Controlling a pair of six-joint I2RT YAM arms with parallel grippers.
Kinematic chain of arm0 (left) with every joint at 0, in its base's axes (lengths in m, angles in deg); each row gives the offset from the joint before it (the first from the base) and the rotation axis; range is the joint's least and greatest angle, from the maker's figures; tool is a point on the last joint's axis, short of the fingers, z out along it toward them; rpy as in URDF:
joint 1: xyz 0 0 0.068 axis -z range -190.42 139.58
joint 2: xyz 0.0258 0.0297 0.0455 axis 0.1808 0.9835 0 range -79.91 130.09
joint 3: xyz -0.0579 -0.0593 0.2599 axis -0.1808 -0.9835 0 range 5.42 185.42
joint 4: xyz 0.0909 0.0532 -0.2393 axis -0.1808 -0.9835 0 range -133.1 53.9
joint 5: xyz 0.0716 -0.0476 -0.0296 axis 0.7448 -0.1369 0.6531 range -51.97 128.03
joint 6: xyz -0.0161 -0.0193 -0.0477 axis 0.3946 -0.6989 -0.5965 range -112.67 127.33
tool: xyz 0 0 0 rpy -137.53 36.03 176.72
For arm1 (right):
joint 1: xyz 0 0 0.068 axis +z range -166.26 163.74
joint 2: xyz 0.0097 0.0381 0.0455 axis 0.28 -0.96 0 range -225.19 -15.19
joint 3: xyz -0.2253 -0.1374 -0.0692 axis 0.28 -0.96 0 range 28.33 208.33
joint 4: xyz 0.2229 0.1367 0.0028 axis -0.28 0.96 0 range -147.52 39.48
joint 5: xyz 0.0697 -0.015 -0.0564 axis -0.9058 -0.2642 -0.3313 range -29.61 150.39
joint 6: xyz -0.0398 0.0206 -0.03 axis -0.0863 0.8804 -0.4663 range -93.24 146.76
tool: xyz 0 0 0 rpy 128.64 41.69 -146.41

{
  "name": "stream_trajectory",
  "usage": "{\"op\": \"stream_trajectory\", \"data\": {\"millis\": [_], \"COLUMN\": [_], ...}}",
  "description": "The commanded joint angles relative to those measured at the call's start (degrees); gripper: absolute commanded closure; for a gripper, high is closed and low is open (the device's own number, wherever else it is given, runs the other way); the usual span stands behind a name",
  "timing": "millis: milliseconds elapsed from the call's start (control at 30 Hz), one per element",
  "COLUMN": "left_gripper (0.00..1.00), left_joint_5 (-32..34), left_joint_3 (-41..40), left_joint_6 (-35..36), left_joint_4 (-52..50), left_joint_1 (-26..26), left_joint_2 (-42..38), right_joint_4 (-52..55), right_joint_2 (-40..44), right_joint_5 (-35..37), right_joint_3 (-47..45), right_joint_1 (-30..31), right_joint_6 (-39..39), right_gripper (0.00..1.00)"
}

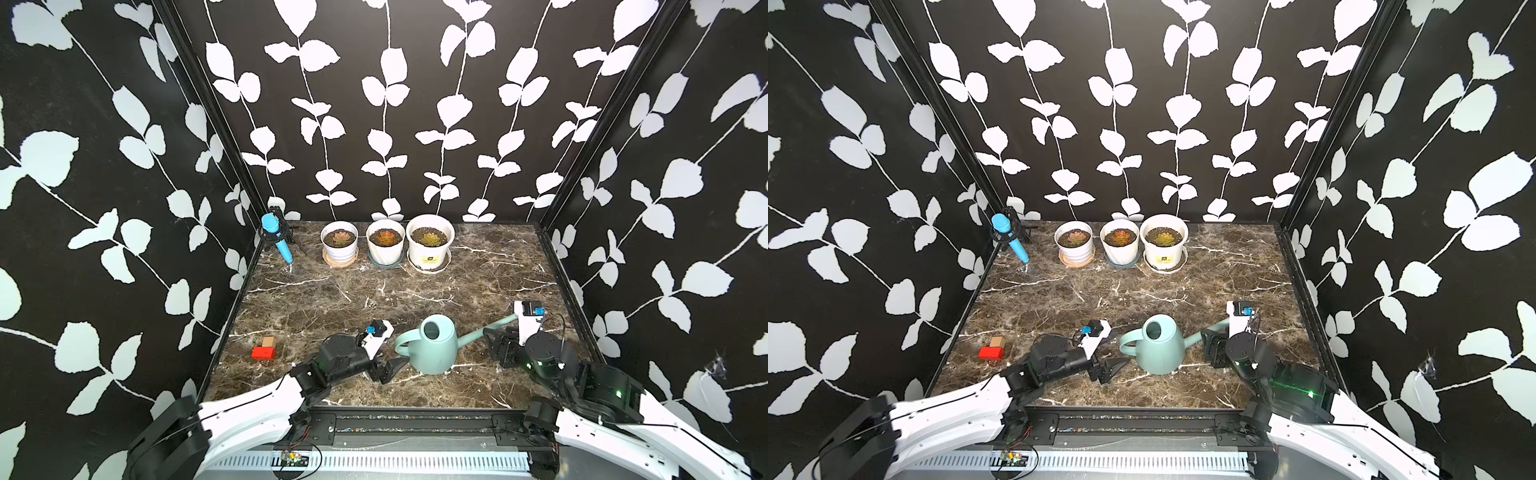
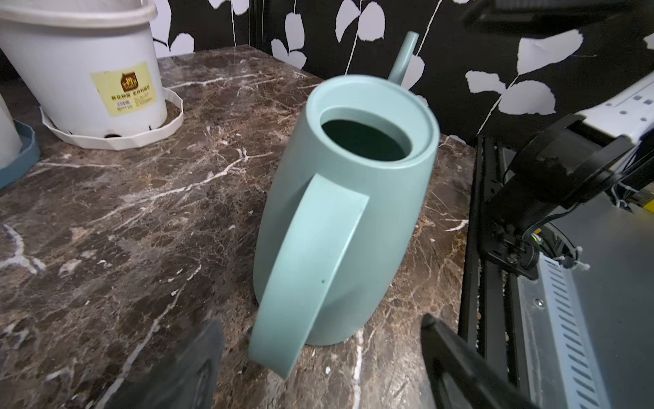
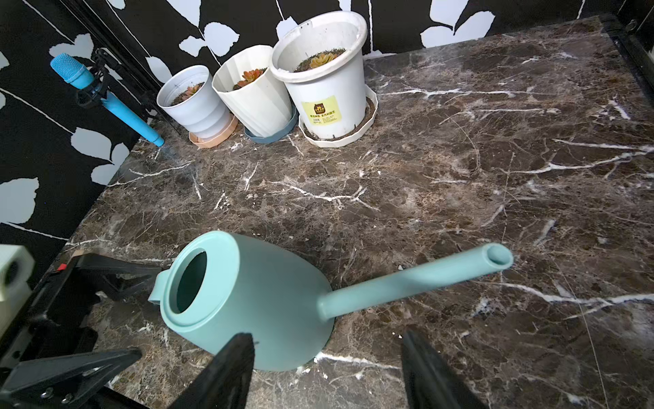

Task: Water the succulent around the soil edge
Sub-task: Pick up the watering can from the center of the board.

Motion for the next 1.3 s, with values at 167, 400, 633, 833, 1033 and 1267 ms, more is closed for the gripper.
{"op": "stream_trajectory", "data": {"millis": [167, 400, 633, 833, 1033, 1267], "left_gripper": [0.19, 0.18, 0.22, 0.31, 0.62, 0.62], "left_joint_5": [-15.37, -14.27, -14.90, -13.11, -9.88, -5.46], "left_joint_3": [6.78, 7.08, 7.55, 5.02, 0.97, 0.60], "left_joint_6": [-3.18, -2.70, -2.01, -2.05, -3.05, -1.00], "left_joint_4": [6.37, 5.63, 6.11, 5.96, 6.74, -0.92], "left_joint_1": [-3.16, -3.45, -3.42, -3.56, -3.54, -3.49], "left_joint_2": [14.11, 11.84, 15.43, 14.65, 11.41, 3.41], "right_joint_4": [2.69, 3.68, 3.67, 3.07, 2.32, 1.44], "right_joint_2": [0.48, 1.37, 0.94, 0.32, -0.42, -1.22], "right_joint_5": [1.60, 2.20, 2.13, 2.13, 1.80, 1.47], "right_joint_3": [2.39, 2.01, 2.39, 2.61, 2.28, 2.39], "right_joint_1": [-0.14, -0.18, -0.20, -0.15, -0.20, -0.18], "right_joint_6": [-1.41, -1.72, -2.28, -2.64, -2.59, -2.57], "right_gripper": [0.31, 0.31, 0.31, 0.31, 0.31, 0.31]}}
